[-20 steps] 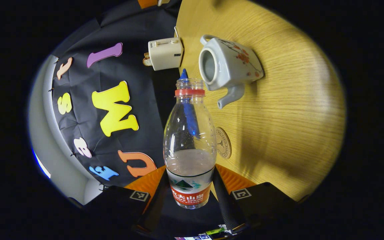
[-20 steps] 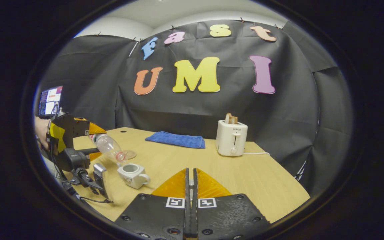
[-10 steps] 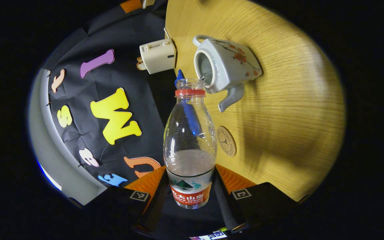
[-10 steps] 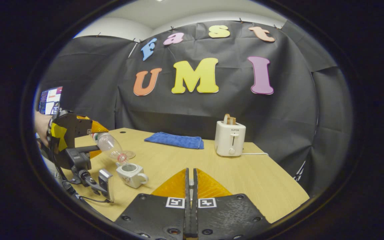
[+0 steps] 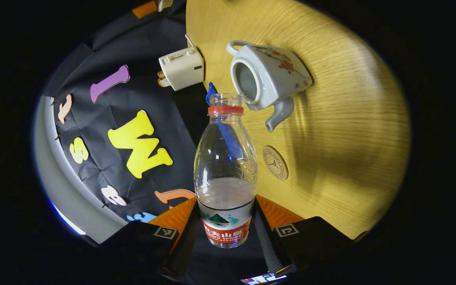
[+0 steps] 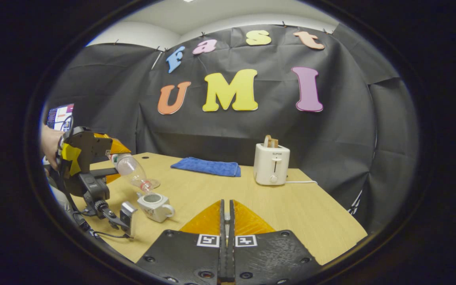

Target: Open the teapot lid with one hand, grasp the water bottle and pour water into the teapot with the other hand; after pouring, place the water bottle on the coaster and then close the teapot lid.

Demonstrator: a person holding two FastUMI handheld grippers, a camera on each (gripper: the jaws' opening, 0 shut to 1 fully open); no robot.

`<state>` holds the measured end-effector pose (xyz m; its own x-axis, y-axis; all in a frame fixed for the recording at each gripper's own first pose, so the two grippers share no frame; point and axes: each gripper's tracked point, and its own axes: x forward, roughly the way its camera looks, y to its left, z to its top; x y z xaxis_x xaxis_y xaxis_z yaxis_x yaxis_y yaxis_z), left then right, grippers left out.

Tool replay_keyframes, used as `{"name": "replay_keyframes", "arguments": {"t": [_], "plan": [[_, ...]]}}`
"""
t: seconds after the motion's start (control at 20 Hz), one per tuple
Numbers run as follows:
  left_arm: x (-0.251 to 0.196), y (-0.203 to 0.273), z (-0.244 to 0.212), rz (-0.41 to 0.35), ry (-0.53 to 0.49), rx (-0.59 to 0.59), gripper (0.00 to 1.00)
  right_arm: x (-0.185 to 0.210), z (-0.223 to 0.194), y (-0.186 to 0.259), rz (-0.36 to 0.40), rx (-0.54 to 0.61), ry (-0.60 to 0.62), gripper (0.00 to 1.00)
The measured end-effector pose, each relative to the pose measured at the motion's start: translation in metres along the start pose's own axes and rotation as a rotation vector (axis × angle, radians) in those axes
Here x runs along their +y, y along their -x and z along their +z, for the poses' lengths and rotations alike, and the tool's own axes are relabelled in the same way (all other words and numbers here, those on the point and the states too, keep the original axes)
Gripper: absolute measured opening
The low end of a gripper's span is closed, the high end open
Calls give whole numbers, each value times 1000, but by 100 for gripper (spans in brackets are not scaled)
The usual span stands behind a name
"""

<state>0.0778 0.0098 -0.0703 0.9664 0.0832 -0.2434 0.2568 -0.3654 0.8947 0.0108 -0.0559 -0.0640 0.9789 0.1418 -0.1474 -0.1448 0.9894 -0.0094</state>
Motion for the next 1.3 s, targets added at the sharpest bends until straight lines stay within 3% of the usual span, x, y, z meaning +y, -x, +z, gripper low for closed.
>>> {"name": "replay_keyframes", "arguments": {"t": [0.3,0.35,0.4,0.85,0.9,0.95,1.3], "plan": [[8,-2,4,7,-50,6,75,-7,-1,3,-7,-4,-4,0],[9,-1,5,9,-58,9,79,-7,-1,3,-7,-4,-4,0],[9,-1,4,6,-58,13,75,-8,-2,3,-8,-3,-4,0],[14,1,9,-14,-127,23,75,-13,-2,5,-11,-10,-12,0],[16,1,10,-15,-135,24,79,-13,-2,5,-12,-9,-14,0],[16,2,11,-14,-143,24,75,-14,-4,5,-12,-8,-15,0],[19,4,13,-21,-170,37,75,-21,-6,7,-17,-11,-29,0]]}}
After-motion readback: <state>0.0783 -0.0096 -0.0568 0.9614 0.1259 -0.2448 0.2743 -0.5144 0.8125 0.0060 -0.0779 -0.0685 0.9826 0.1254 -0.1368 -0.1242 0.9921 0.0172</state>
